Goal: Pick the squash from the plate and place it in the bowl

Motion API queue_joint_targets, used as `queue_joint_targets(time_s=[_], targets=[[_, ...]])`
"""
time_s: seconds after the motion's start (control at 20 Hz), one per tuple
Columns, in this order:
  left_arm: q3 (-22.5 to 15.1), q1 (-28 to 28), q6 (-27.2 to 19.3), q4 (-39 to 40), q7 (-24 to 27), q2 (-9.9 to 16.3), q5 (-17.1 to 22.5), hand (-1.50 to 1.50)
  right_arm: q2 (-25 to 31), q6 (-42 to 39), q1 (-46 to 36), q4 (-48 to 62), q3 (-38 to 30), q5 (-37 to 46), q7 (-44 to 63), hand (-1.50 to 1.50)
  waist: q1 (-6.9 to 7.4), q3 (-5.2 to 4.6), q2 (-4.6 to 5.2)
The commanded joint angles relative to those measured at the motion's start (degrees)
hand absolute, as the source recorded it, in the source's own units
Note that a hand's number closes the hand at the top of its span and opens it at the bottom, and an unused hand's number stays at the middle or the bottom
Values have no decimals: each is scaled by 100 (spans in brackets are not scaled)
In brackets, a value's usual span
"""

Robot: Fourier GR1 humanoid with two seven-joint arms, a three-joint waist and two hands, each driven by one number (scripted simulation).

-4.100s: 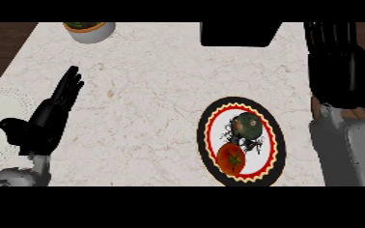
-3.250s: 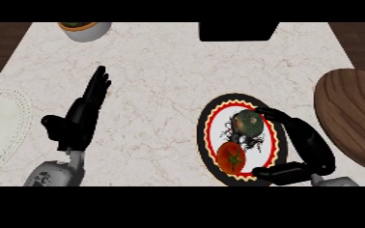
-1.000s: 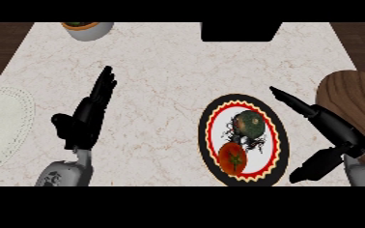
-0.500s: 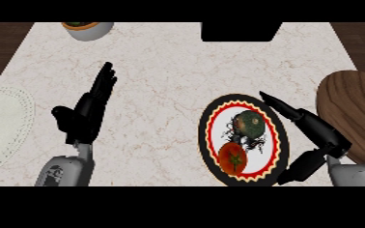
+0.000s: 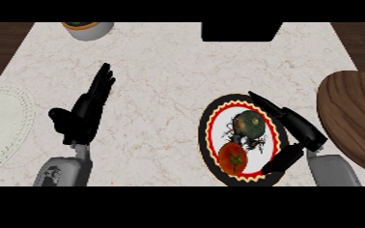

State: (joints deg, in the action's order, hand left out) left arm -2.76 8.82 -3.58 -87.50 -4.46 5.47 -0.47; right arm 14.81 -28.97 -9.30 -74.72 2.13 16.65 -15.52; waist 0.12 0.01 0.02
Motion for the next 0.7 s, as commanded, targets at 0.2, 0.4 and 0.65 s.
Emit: queue_joint_targets(time_s=[0.2, 0.4, 0.65], targets=[[-130, -188, -175, -304, -84, -178, -244, 0, -139, 919, -91, 435, 203, 1041, -118, -150, 2, 0, -3], [-216, -29, -167, -184, -176, -264, -353, 0, -201, 979, -889, 1635, 163, 1307, -497, -150, 20, 1, 5], [-15, 80, -81, 204, 73, -244, -254, 0, -221, 889, -753, 1371, 630, 1629, -1014, 150, 1, 0, 3]])
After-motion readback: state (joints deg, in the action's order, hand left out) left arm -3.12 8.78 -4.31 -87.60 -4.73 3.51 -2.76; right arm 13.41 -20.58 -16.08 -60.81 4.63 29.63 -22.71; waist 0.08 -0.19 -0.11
